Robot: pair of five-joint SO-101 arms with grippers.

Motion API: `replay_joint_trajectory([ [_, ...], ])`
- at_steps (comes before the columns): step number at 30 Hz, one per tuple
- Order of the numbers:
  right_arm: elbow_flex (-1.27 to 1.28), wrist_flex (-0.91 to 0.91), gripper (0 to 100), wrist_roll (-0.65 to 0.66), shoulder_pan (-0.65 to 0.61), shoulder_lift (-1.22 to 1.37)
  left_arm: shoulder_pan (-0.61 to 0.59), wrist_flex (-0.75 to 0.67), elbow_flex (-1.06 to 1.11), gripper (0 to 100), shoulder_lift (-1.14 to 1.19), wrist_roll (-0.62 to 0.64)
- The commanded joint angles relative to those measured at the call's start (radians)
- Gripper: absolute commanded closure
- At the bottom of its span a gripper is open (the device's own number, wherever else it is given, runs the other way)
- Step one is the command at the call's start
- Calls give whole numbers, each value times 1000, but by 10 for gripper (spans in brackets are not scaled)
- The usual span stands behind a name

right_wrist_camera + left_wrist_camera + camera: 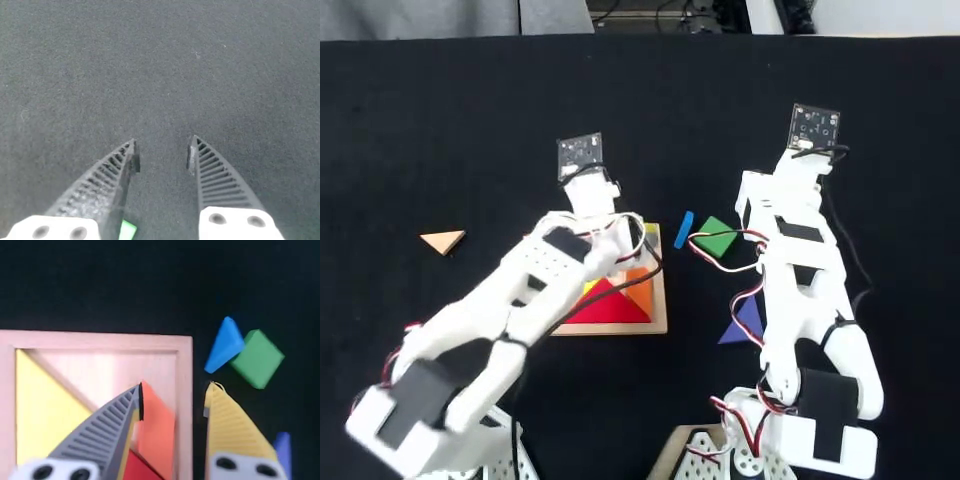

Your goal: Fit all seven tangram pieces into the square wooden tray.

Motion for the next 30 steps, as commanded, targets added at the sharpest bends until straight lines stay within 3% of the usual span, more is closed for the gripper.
replay_joint_trajectory([
  [1,-8,-25,832,-3,6,-5,12,-28,-114,787,83,-9],
  [30,-8,-25,832,-3,6,-5,18,-32,-191,787,216,-9],
])
